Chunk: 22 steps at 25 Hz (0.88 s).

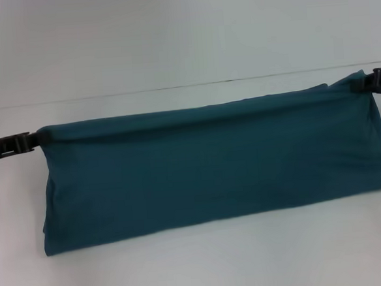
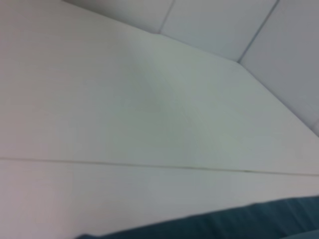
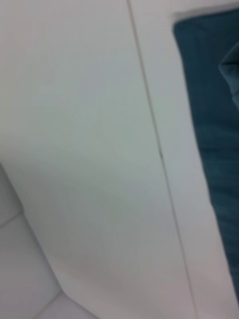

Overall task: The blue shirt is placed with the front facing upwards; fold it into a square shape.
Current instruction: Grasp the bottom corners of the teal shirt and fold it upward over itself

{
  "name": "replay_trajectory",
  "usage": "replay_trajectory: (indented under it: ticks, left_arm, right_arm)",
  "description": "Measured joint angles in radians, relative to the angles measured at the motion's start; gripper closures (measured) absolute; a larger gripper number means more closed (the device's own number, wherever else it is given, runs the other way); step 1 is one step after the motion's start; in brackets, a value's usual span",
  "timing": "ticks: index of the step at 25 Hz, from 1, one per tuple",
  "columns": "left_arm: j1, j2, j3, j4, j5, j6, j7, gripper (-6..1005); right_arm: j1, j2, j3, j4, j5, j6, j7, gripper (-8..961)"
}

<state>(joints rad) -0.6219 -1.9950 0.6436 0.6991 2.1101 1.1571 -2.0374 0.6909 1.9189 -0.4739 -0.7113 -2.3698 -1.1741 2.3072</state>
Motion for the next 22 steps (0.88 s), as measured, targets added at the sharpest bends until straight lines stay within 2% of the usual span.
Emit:
replay_trajectory:
  ticks: [5, 7, 8, 15, 19, 22]
  left_arm:
    - [-0.032, -0.002, 0.000, -0.044, 0.001, -0.105, 0.007, 992]
    - [-0.032, -0.002, 0.000, -0.044, 0.001, -0.105, 0.007, 992]
    - [-0.042, -0.007, 0.002, -0.057, 0.003, -0.153, 0.009, 992]
    - [-0.073, -0.015, 0.032, -0.107, 0.010, -0.257, 0.028, 992]
    - [-0.084, -0.037, 0.035, -0.130, 0.007, -0.328, 0.072, 993]
    - [-0.086, -0.077, 0.033, -0.130, 0.003, -0.409, 0.149, 993]
  right_arm:
    - [0.030, 0.001, -0.026, 0.048, 0.001, 0.098, -0.006, 862]
    - [0.042, -0.002, -0.043, 0.074, 0.002, 0.139, -0.009, 859]
    - [0.046, -0.002, -0.047, 0.080, 0.001, 0.150, -0.009, 858]
    - [0.078, 0.008, -0.081, 0.141, 0.003, 0.267, -0.011, 849]
    - [0.100, 0.020, -0.105, 0.192, 0.003, 0.359, -0.014, 844]
    - [0.124, 0.048, -0.111, 0.234, 0.004, 0.467, -0.055, 840]
